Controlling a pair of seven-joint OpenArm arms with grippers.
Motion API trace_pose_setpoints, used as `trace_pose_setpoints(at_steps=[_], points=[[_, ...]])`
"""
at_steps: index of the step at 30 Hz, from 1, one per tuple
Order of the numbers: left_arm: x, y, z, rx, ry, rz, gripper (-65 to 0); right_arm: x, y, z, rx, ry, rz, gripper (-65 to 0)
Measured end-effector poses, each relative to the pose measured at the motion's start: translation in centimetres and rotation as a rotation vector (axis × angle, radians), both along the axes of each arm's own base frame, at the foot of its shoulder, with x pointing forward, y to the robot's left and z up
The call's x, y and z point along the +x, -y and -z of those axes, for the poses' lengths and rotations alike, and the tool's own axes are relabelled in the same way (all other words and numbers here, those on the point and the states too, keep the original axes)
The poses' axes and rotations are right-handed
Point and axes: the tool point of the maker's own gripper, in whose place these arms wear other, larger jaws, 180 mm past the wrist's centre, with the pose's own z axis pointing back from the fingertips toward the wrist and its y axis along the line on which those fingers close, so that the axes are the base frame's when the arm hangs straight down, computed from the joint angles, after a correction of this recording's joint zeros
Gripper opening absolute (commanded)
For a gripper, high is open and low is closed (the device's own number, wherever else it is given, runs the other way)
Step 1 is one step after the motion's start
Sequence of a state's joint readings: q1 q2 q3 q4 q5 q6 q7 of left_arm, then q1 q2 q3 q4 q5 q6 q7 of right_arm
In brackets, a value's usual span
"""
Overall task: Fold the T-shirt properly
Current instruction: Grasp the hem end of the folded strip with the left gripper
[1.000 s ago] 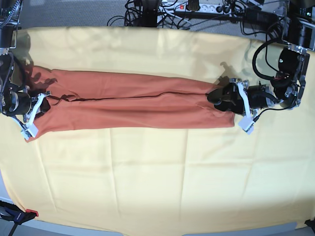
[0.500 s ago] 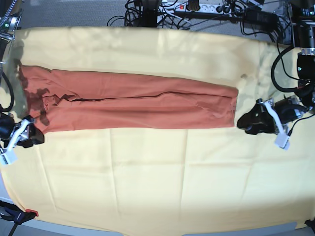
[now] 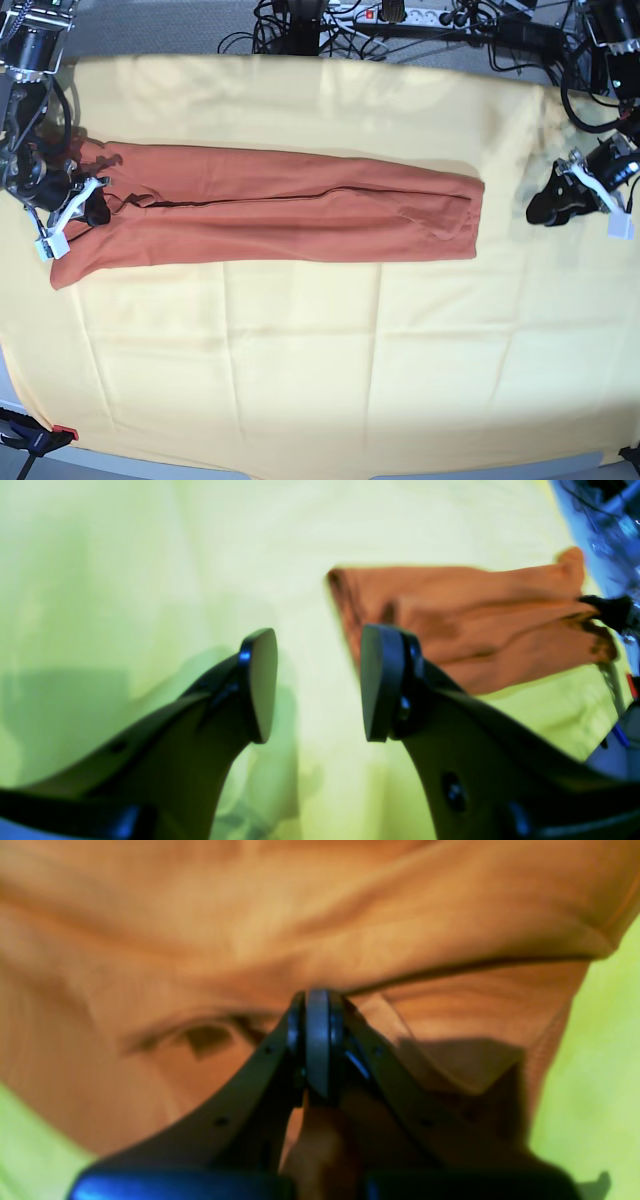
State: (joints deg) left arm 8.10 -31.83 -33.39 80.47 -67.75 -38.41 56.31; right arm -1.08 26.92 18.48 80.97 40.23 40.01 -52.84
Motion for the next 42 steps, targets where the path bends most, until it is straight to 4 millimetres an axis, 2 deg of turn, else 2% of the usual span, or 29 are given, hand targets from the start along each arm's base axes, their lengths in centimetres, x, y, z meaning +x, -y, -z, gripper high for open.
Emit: trace_pose_setpoints(at_steps=[4, 9, 11, 17, 22, 26, 37, 42], points=[[-0.2, 0.4, 0.8, -0.008, -0.004, -0.016, -35.9, 0.1, -0.4, 1.0, 0.009, -0.020, 0.069, -65.0], [0.3, -0.5, 2.6, 0.029, -0.028, -0.132, -33.9, -0.5, -0.8, 1.4, 0.027, -0.029, 0.072, -65.0], [0.8, -0.4, 2.2, 0.011, 0.006, -0.151, -30.5, -0.8, -0.9, 1.5, 0.027, -0.043, 0.059, -65.0], [2.7, 0.3, 1.7, 0.012, 0.035, -0.174, -29.8, -1.0, -0.9, 1.6, 0.022, -0.052, 0.049, -65.0], [2.5, 3.4, 3.4, 0.003, -0.014, -0.096, -29.8, -1.0, -1.1, 1.6, 0.034, -0.053, 0.049, -65.0], [2.7, 5.7, 3.9, -0.019, -0.021, -0.044, -29.8, -1.1, -1.1, 1.5, 0.037, -0.054, 0.049, -65.0], [3.5, 7.8, 5.6, -0.108, -0.047, -0.158, -29.8, -1.2, -1.1, 1.6, 0.034, -0.063, 0.047, -65.0], [2.2, 10.6, 6.1, -0.164, -0.111, -0.032, -29.8, -1.1, -1.2, 1.5, 0.040, -0.060, 0.047, -65.0]])
